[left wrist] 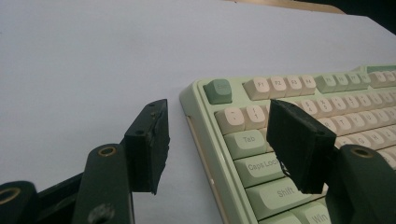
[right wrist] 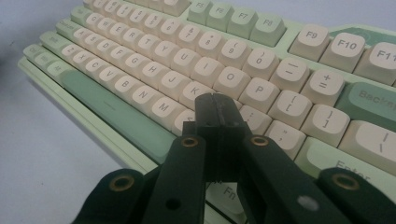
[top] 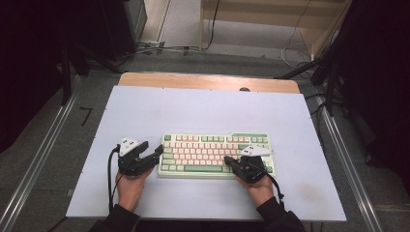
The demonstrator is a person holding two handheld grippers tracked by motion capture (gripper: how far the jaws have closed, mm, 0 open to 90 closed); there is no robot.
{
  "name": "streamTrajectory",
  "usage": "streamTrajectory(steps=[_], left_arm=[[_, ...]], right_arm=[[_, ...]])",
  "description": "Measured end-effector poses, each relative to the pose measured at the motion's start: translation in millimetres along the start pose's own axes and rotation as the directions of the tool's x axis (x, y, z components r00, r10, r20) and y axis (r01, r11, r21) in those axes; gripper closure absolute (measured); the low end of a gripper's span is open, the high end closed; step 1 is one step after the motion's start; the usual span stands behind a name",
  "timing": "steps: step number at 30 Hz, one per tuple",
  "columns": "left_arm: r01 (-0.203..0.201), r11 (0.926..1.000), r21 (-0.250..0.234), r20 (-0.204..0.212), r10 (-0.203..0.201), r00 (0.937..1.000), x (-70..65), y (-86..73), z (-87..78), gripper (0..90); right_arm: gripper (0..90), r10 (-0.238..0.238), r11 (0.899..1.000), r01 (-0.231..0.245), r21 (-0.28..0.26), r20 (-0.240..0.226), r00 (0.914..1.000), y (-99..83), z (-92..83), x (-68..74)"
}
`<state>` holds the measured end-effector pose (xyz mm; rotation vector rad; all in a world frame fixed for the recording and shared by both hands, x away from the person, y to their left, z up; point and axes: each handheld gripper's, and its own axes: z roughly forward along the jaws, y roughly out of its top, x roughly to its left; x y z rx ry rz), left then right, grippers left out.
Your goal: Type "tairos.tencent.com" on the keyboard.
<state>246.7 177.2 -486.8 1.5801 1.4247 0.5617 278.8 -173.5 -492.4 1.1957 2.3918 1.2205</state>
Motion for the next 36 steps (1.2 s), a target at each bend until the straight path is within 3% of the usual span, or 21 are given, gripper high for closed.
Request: streamTrajectory(steps=[25, 32, 36], left_arm=[[0.0, 1.0, 0.002, 0.007, 0.0, 1.0, -1.3, -0.5, 0.1, 39.7], [-0.001, 1.0, 0.003, 0.007, 0.001, 1.0, -1.3, -0.8, 0.6, 39.7], [-0.002, 1.0, 0.003, 0.008, 0.002, 1.0, -1.7, -0.9, 0.8, 39.7]], right_arm=[[87.7, -0.004, 1.0, 0.004, 0.015, -0.001, 1.0, -1.1, 1.4, -0.8], [87.5, 0.017, 0.999, -0.017, -0.043, -0.002, 0.9998, 1.2, -5.8, -4.0], [81.2, 0.03, 0.997, -0.03, -0.077, -0.003, 0.9995, 2.8, -9.9, -8.1]])
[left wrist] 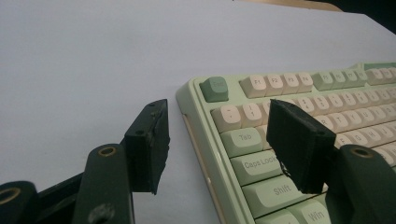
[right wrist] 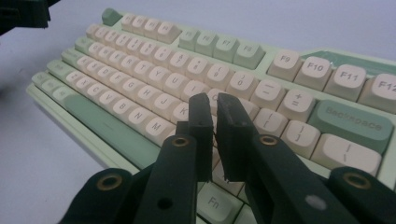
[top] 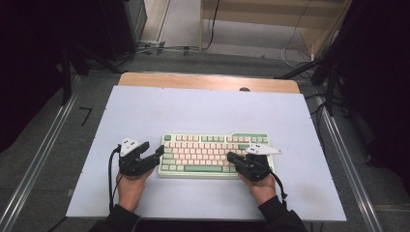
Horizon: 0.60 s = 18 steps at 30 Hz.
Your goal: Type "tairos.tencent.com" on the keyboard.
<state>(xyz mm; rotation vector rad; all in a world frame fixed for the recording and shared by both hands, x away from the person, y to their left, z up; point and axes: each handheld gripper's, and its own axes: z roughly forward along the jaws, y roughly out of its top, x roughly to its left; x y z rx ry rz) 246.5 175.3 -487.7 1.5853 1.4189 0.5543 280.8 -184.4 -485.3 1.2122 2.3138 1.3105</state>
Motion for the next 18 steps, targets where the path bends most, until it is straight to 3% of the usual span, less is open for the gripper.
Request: streamTrajectory(steps=[6, 12, 18], left_arm=[[-0.001, 1.0, 0.001, 0.003, 0.001, 1.0, -0.5, -0.1, 0.3, 39.7], [-0.004, 1.0, 0.001, 0.005, 0.004, 1.0, -1.2, -0.3, 0.4, 39.7], [-0.013, 0.9999, 0.006, 0.004, 0.012, 0.9999, -2.3, -0.6, 0.8, 39.7]], right_arm=[[64.2, 0.021, 0.999, -0.02, -0.035, 0.01, 0.9997, 3.0, -5.2, -4.6], [34.5, 0.026, 0.999, -0.025, -0.046, 0.029, 0.9992, 4.8, -5.3, -7.6], [23.6, 0.026, 0.998, -0.022, -0.06, 0.069, 0.9973, 5.4, -5.5, -10.4]])
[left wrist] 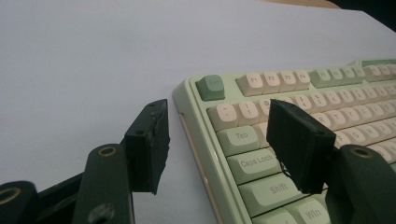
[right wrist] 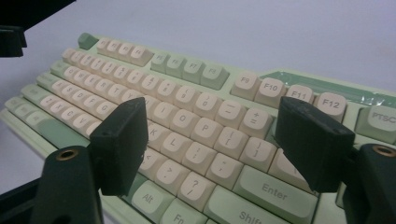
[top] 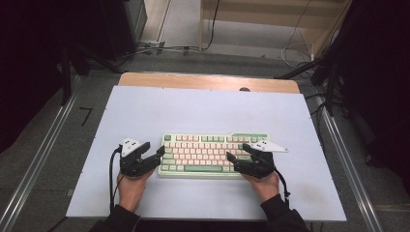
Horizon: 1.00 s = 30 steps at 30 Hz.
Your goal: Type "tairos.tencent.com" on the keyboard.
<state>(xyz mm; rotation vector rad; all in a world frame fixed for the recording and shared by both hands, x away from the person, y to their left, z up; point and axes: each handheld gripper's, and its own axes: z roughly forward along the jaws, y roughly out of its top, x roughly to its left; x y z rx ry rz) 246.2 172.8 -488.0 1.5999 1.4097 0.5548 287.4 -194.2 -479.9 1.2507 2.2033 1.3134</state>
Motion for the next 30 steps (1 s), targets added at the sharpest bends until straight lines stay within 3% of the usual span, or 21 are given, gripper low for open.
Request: streamTrajectory(steps=[6, 11, 17, 23, 30], left_arm=[[-0.007, 1.0, 0.003, 0.004, 0.007, 1.0, -1.8, -0.1, 0.7, 42.0], [-0.015, 0.9999, 0.001, 0.025, 0.015, 0.9996, -4.2, 0.1, 2.2, 51.5], [-0.042, 0.999, 0.012, 0.06, 0.041, 0.9974, -10.9, 0.8, 6.7, 69.2], [-0.104, 0.9941, 0.031, 0.104, 0.1, 0.9895, -24.5, 4.1, 15.0, 89.9], [-0.131, 0.9904, 0.046, 0.141, 0.123, 0.9824, -35.8, 7.0, 26.7, 90.0]], right_arm=[[22.9, 0.002, 1.0, -0.002, -0.001, 0.015, 0.9999, 0.0, -0.6, -1.7], [22.9, 0.008, 1.0, -0.008, 0.002, 0.023, 0.9997, -0.7, -0.7, -2.8], [23.0, 0.013, 1.0, -0.014, 0.008, 0.033, 0.9994, -2.3, -2.5, -5.4], [23.3, 0.024, 1.0, -0.024, 0.008, 0.048, 0.9986, -4.8, -6.5, -8.3], [23.6, 0.04, 0.999, -0.041, 0.006, 0.071, 0.9967, -8.9, -13.2, -12.3]])
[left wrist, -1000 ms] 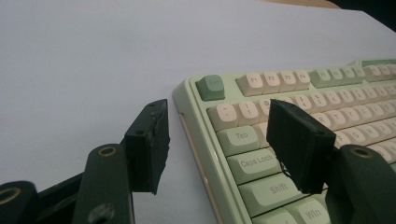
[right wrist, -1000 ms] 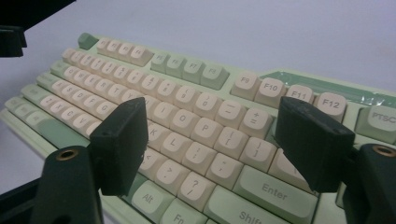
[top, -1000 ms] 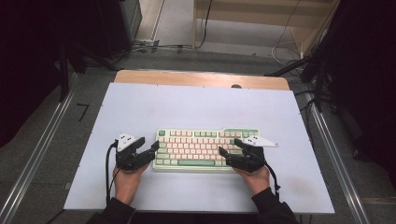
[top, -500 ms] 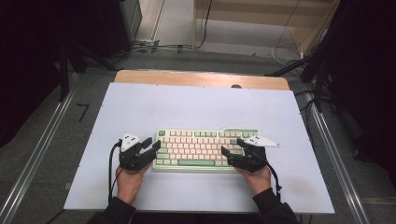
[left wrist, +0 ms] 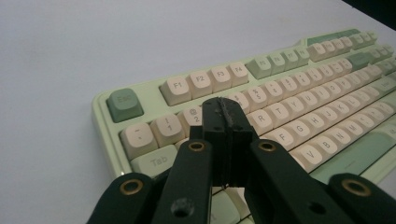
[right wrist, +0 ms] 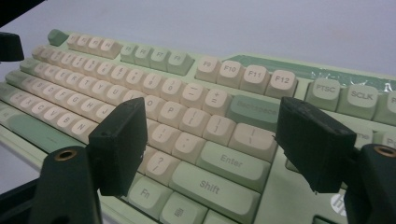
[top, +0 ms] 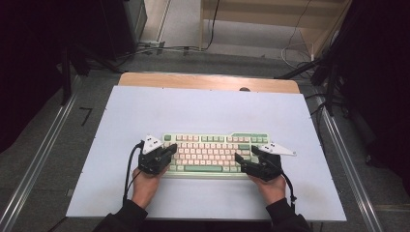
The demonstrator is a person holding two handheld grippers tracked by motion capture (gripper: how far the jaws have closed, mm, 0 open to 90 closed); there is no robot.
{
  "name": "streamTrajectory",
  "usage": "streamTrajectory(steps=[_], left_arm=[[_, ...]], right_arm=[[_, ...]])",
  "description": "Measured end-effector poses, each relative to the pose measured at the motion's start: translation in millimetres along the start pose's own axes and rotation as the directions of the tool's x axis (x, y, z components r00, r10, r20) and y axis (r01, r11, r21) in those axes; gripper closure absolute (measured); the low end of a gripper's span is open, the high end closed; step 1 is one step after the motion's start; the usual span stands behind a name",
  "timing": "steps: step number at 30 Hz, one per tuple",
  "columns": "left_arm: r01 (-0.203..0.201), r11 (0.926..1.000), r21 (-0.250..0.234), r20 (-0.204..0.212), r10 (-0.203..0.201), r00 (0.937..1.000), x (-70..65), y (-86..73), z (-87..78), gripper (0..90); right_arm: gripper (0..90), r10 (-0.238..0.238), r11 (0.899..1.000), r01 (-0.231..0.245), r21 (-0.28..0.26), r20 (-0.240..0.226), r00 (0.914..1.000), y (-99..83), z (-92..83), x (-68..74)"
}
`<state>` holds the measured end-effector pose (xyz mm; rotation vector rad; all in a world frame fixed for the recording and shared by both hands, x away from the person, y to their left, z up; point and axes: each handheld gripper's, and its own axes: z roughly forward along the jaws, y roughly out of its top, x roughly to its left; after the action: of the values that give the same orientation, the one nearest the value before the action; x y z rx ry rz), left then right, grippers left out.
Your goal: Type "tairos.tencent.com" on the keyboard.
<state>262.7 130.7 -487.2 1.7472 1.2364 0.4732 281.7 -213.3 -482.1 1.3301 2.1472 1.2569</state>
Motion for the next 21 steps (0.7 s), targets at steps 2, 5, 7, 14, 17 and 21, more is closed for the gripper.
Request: streamTrajectory(steps=[2, 5, 7, 14, 17, 21], left_arm=[[-0.003, 1.0, 0.004, 0.008, 0.003, 1.0, -1.6, 1.0, 3.4, 90.0], [-0.01, 0.9999, 0.009, 0.024, 0.01, 0.9997, -5.4, 2.9, 8.3, 90.0], [-0.017, 0.9997, 0.017, 0.036, 0.016, 0.9992, -8.8, 3.8, 11.5, 90.0], [-0.03, 0.9991, 0.029, 0.058, 0.028, 0.9979, -20.2, 8.2, 23.5, 90.0], [-0.033, 0.9987, 0.039, 0.064, 0.03, 0.9975, -22.9, 8.8, 27.9, 90.0], [-0.033, 0.9983, 0.047, 0.071, 0.03, 0.997, -26.1, 10.6, 32.4, 90.0]], right_arm=[[23.7, 0.005, 1.0, -0.005, -0.001, 0.007, 1.0, -1.2, -2.0, -1.5], [23.8, 0.011, 1.0, -0.011, -0.004, 0.014, 0.9998, -2.9, -4.9, -3.8], [23.9, 0.015, 1.0, -0.015, -0.003, 0.021, 0.9997, -3.8, -6.4, -4.9], [24.2, 0.019, 1.0, -0.019, -0.003, 0.03, 0.9994, -5.2, -8.6, -5.8], [24.2, 0.02, 1.0, -0.02, 0.001, 0.028, 0.9994, -5.2, -8.3, -5.6], [24.3, 0.019, 1.0, -0.019, 0.001, 0.027, 0.9994, -5.0, -7.9, -5.7]])
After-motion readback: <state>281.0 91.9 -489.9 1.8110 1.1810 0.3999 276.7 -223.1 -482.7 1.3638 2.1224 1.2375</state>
